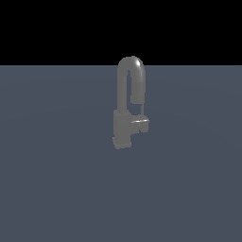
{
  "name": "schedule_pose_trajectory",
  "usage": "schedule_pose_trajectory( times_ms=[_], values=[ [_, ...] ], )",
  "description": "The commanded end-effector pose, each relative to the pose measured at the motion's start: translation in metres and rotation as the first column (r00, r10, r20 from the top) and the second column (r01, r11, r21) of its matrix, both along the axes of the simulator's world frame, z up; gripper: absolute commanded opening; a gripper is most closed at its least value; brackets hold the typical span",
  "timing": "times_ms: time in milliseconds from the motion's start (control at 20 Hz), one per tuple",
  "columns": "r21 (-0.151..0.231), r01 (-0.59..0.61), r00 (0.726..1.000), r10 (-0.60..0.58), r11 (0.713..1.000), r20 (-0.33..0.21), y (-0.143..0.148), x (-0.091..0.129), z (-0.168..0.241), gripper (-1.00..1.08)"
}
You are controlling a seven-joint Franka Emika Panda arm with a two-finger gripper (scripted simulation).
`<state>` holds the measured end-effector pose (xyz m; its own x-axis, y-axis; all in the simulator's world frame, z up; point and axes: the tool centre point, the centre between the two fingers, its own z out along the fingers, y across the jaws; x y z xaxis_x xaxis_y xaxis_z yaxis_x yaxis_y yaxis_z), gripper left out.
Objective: Turn on the faucet by rotating a designated handle.
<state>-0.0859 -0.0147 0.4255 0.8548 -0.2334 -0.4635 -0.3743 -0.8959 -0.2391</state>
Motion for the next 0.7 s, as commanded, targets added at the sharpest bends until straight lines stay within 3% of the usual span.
schedule_pose_trajectory(
  times_ms=[0, 350, 650],
  values=[
    [0.030, 0.032, 0.999, -0.030, 0.999, -0.040, -0.004, 0.012, -0.008, -1.00],
    [0.107, 0.126, 0.981, -0.109, 0.986, -0.158, -0.014, 0.043, -0.036, -1.00],
    [0.165, 0.216, 0.949, -0.167, 0.962, -0.266, -0.024, 0.067, -0.063, -1.00]
  ],
)
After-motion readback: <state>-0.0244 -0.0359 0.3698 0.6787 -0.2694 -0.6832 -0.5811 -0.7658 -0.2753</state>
